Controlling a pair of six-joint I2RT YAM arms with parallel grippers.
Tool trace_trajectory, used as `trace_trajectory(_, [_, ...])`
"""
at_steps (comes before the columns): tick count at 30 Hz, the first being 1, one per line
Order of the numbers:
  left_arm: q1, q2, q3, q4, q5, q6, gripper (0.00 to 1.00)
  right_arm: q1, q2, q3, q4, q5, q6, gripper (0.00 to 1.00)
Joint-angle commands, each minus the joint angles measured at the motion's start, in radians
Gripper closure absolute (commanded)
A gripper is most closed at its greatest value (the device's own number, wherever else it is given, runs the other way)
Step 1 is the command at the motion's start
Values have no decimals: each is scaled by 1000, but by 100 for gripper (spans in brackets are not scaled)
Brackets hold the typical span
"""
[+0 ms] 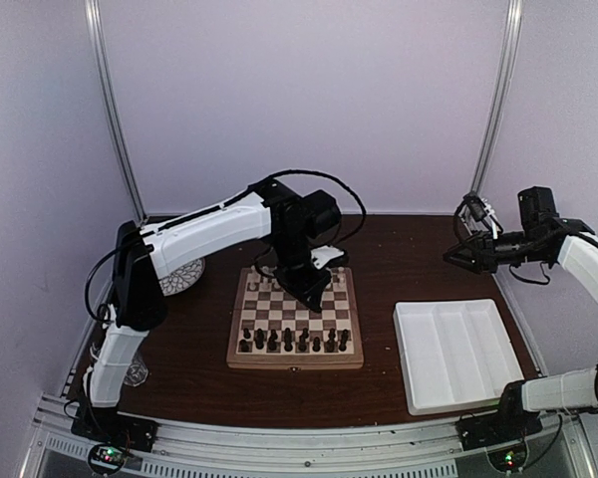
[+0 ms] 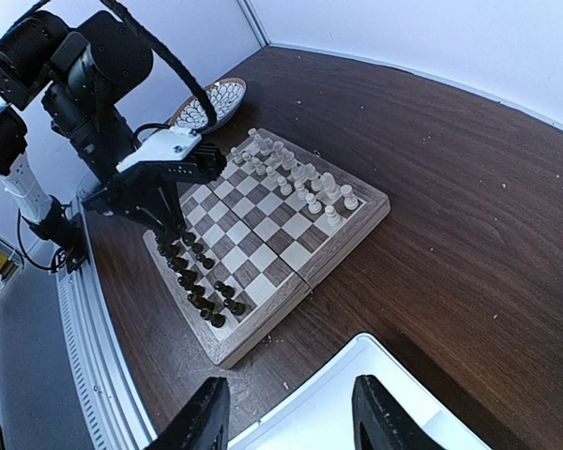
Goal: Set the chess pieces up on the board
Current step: Place the pawn on b7.
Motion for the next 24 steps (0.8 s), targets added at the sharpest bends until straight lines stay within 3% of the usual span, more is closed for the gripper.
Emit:
trace_trajectory(1, [-1, 32, 5, -54, 41, -18, 100, -1, 1, -8, -11, -26, -20, 52])
trace_trajectory(24, [-2, 135, 34, -27, 60, -18, 100, -1, 13, -12, -24, -42, -35, 53])
